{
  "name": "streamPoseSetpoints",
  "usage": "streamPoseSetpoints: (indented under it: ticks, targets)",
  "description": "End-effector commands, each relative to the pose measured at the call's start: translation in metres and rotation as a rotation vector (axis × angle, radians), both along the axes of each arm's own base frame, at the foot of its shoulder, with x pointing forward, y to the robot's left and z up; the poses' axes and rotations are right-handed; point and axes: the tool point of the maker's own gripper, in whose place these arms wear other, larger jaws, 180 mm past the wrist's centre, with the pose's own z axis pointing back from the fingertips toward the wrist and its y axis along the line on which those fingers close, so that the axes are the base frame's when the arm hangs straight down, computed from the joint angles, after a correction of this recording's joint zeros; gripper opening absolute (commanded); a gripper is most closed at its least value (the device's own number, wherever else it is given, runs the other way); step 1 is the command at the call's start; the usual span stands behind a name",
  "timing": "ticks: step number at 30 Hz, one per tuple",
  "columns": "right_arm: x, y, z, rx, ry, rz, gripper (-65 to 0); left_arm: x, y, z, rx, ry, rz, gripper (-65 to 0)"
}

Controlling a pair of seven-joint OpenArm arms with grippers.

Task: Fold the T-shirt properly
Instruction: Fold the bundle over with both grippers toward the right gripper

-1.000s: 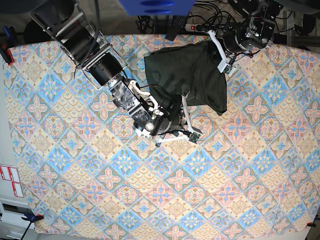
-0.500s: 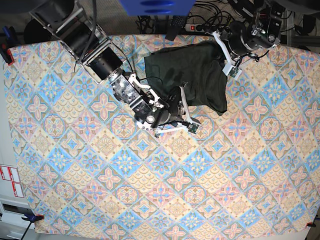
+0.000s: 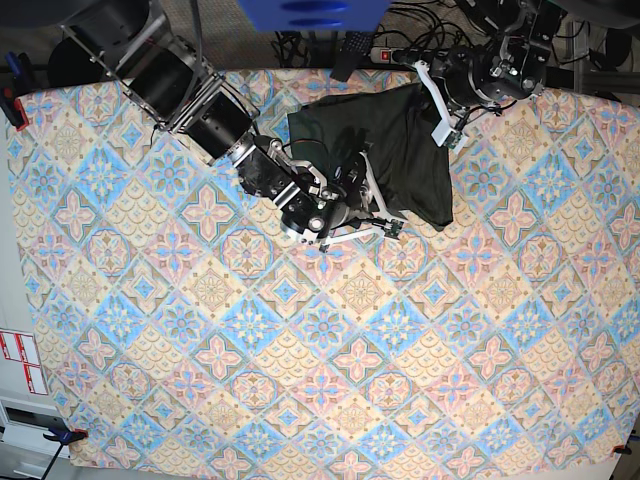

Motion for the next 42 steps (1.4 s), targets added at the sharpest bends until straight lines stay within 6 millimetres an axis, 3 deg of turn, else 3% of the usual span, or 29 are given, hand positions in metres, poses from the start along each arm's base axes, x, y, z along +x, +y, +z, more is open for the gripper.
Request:
streamPoseSetpoints:
  ticks: [1,5,12,19,27,32,36,42]
  targets:
    - [0.01,0.002,0.006,0.01,-0.027,0.001,-65.0,0.007,0.005,-0.004,0.002,-0.002,0.009,-65.0]
    - [0.013,0.002,0.008,0.019,-0.036,-0.003,-65.0,0.013,0.014,-0.014,0.02,0.013,0.024,-65.0]
    - [0.017,-0.01,0.004,0.002,-0.039,-0.015,-65.0,0.034,0.015,-0.008,0.022,-0.031,0.026,-65.0]
    - [0.038,-0.033,0.009,0.011,-0.041,-0.117,-65.0,0.064,0.016,0.002,0.031,-0.099,0.024,-65.0]
    - [0.045,-0.065,0.003,-0.03,-0.049,-0.154,-65.0,0.101,0.036,0.011,0.178,-0.203,-0.018,-65.0]
    - [0.048,-0.087,0.001,-0.069,-0.051,-0.172,-65.0,0.125,0.057,0.003,0.243,-0.204,0.002,-65.0]
    - [0.059,-0.096,0.022,-0.026,-0.115,-0.197,-65.0,0.135,0.058,-0.006,0.254,-0.185,-0.009,-65.0]
    - [0.073,-0.11,0.05,0.055,-0.179,-0.294,-65.0,0.151,0.057,0.003,0.243,-0.246,-0.002,-65.0]
